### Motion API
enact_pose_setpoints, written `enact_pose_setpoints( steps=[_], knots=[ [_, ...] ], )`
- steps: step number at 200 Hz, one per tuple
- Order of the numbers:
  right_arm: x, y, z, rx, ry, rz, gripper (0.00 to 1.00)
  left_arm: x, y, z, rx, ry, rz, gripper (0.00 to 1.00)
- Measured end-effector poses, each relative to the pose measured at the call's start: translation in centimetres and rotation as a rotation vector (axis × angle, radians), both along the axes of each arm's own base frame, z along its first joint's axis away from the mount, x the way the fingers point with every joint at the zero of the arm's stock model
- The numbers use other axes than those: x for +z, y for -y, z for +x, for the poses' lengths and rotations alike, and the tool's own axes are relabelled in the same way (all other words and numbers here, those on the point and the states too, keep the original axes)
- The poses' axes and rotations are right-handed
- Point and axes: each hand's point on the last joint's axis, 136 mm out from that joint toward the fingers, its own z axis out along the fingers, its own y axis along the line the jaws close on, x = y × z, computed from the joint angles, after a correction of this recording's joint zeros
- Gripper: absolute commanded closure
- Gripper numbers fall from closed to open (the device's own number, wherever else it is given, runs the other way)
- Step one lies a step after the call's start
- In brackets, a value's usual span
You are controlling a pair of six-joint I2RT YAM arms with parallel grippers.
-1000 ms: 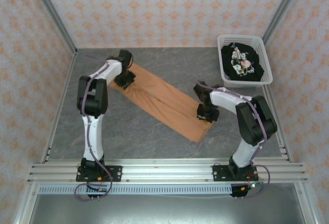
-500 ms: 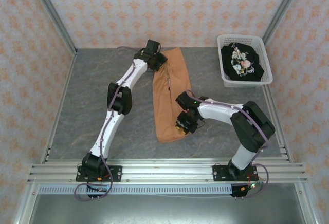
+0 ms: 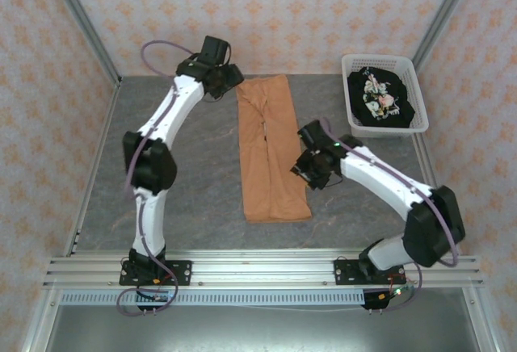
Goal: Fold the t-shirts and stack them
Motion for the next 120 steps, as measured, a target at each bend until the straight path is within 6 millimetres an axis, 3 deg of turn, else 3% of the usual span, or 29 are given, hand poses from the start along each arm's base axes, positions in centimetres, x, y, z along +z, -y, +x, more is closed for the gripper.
enact_pose_setpoints(
  steps=[15,31,51,71,82,93,120],
  knots=[
    [0.3,1.6,0.1,0.035,0.038,-0.029,0.6,-2.3,0.5,-5.7,-0.057,-0.112,-0.034,0.42],
    [-0.5,2.6,-0.5,0.093,0.039,-0.062,0.6,-7.6,1.5,-12.8,-0.116,-0.296,-0.07,0.4],
    [-2.5,3.3,-1.9,0.179,0.004,-0.095,0.6,-14.3,3.3,-23.1,-0.186,-0.571,-0.082,0.4],
    [-4.4,3.4,-3.3,0.244,-0.043,-0.096,0.6,-17.1,4.7,-30.8,-0.231,-0.728,-0.077,0.39],
    [-5.4,3.4,-3.8,0.269,-0.069,-0.095,0.6,-17.2,5.4,-33.2,-0.244,-0.75,-0.086,0.4],
    [-6.3,3.3,-4.2,0.29,-0.09,-0.093,0.6,-17.0,6.0,-34.3,-0.244,-0.741,-0.106,0.4],
    [-7.5,3.2,-4.9,0.329,-0.118,-0.084,0.6,-17.0,7.0,-34.1,-0.19,-0.698,-0.175,0.41]
  ],
)
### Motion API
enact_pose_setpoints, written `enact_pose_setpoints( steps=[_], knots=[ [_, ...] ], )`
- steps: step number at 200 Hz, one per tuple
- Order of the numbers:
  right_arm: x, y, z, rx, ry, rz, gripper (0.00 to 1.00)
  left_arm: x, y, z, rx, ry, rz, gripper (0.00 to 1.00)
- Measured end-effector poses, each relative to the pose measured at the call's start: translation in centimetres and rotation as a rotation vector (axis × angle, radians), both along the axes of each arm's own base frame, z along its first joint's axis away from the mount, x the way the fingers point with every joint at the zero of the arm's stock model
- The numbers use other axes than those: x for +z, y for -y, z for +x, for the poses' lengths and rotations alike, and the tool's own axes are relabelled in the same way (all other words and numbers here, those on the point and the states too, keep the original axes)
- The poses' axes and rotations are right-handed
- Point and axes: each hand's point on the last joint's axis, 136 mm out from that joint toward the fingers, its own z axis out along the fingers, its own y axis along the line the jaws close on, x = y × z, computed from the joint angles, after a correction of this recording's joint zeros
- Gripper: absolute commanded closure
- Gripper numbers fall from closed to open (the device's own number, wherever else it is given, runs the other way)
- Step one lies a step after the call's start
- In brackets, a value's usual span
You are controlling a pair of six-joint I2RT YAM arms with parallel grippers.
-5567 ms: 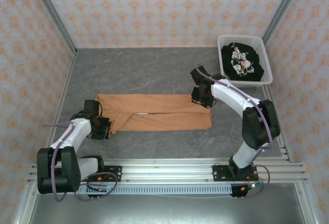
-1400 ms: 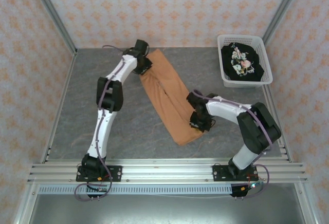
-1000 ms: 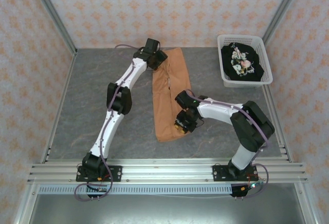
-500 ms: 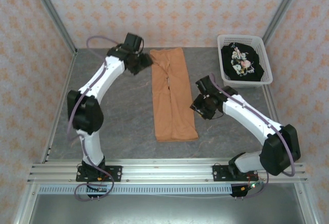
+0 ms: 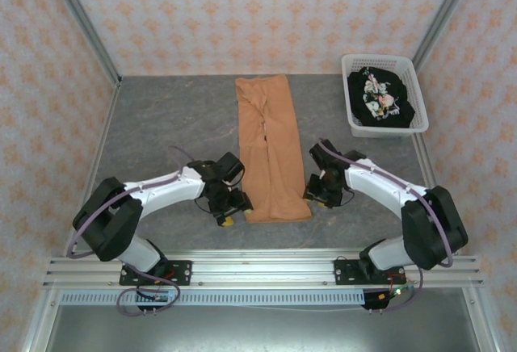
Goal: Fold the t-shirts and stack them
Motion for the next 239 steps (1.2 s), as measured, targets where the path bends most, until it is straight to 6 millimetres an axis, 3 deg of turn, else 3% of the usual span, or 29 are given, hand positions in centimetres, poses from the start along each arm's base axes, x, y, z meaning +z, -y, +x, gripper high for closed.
enact_pose_setpoints(
  steps=[22,54,87,107,131,185,239],
  knots=[
    [-0.7,-0.2,-0.3,0.017,-0.014,0.013,0.59,-0.5,1.1,0.4,0.025,0.005,-0.017,0.47],
    [-1.8,-0.4,-1.2,0.028,-0.051,0.03,0.58,-2.2,2.6,0.3,0.024,-0.011,-0.013,0.64],
    [-2.6,-0.9,-1.9,0.035,-0.085,0.054,0.58,-2.7,2.4,0.1,0.049,-0.043,0.011,1.0],
    [-2.9,-1.6,-2.2,0.05,-0.093,0.063,0.59,-2.4,3.4,1.2,0.035,-0.006,-0.005,1.0],
    [-3.0,-1.7,-2.4,0.042,-0.092,0.044,0.6,-2.4,3.6,1.1,0.02,0.007,-0.001,1.0],
    [-3.2,-1.6,-2.6,0.005,-0.086,-0.006,0.68,-2.5,1.2,-1.0,0.002,0.006,0.034,1.0],
    [-3.0,-2.4,-2.9,-0.03,-0.091,0.004,0.62,-2.5,1.1,-1.2,-0.001,0.005,0.034,1.0]
  ],
)
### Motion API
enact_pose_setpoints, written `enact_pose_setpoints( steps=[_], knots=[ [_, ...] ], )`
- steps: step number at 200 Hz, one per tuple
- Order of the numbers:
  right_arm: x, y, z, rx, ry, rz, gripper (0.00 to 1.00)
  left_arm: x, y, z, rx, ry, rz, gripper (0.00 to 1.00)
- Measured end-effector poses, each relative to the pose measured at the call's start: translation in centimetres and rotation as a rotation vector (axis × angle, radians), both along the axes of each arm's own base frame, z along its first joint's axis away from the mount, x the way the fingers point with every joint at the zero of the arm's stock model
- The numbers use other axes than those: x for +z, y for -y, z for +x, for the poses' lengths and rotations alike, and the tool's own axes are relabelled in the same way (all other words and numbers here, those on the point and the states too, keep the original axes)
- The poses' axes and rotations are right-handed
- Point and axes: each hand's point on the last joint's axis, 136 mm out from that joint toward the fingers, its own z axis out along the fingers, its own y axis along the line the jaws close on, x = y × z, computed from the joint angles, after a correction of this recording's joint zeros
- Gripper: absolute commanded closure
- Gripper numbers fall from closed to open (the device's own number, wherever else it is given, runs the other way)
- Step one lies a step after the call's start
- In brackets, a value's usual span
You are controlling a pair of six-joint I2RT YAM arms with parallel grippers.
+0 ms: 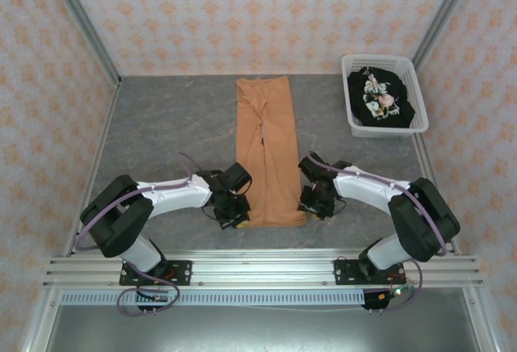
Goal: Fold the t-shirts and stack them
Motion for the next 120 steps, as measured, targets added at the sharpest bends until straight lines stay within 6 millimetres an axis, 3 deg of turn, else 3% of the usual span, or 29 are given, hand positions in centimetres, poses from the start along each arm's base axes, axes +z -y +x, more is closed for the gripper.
enact_pose_setpoints(
  steps=[24,57,86,120],
  knots=[
    [0.6,-1.6,-1.5,0.029,-0.029,0.046,0.59,0.0,0.0,0.0,-0.004,0.0,0.002,1.0],
    [1.8,-2.0,-1.8,0.021,-0.014,0.085,0.59,0.0,-0.1,-0.1,-0.007,-0.001,0.003,1.0],
    [1.0,-1.6,-2.2,0.026,-0.044,0.054,0.62,0.0,-0.1,-0.1,-0.012,0.001,0.003,1.0],
    [-0.2,-1.2,-2.5,0.034,-0.087,0.011,0.72,0.0,-0.1,-0.1,-0.022,0.006,0.002,1.0]
  ],
)
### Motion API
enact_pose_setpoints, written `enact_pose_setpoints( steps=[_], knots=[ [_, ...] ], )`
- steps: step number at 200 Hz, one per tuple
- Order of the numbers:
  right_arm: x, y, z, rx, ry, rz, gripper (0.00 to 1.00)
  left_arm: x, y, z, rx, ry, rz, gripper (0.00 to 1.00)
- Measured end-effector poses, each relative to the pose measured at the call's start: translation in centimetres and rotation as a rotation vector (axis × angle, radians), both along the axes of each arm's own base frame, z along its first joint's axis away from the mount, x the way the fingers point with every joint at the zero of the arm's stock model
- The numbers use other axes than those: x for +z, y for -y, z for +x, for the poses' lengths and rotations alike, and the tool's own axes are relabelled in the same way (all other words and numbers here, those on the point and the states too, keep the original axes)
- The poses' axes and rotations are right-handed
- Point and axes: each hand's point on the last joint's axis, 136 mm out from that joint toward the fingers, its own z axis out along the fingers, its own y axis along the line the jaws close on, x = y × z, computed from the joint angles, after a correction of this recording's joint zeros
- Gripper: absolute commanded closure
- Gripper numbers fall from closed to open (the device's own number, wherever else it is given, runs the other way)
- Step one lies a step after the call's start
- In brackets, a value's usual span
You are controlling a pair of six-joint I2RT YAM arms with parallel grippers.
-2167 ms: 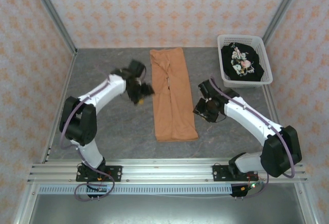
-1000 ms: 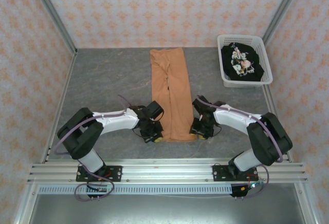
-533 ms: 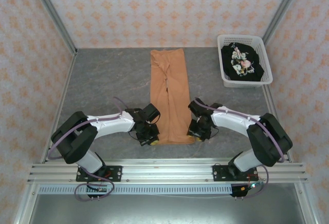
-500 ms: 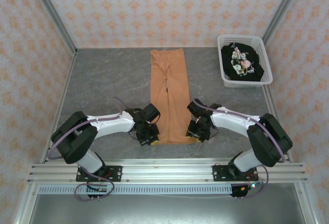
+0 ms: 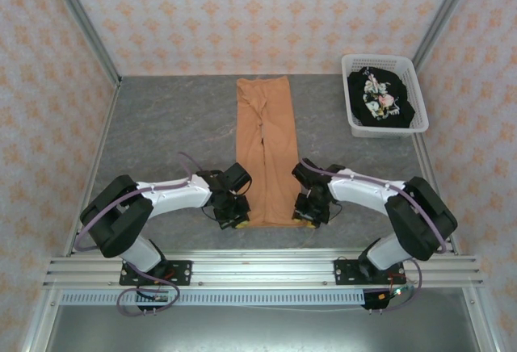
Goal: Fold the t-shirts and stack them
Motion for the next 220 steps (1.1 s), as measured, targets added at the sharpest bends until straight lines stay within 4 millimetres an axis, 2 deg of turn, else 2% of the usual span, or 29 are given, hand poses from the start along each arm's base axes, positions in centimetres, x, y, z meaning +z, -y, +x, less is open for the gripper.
enact_pose_setpoints(
  steps=[46,85,119,161,196,220],
  knots=[
    [0.0,0.1,0.0,-0.003,-0.008,-0.012,0.86,0.0,-0.1,-0.1,-0.009,0.0,0.003,1.0],
    [0.2,-0.9,0.4,0.005,0.01,0.017,1.0,0.0,-0.2,-0.2,-0.027,0.002,0.006,1.0],
    [0.8,-1.3,-0.2,0.025,0.015,0.03,1.0,0.3,-0.6,-0.9,-0.052,-0.002,0.019,1.0],
    [3.5,-1.4,-1.2,0.041,0.03,0.076,1.0,2.2,-0.9,-2.8,-0.101,0.012,0.01,1.0],
    [5.4,-2.4,0.0,0.041,0.061,0.102,1.0,3.2,-1.1,-2.4,-0.093,0.038,0.021,1.0],
    [6.6,-3.1,1.5,0.033,0.088,0.103,1.0,4.5,-0.9,-1.0,-0.072,0.072,0.029,1.0]
  ],
)
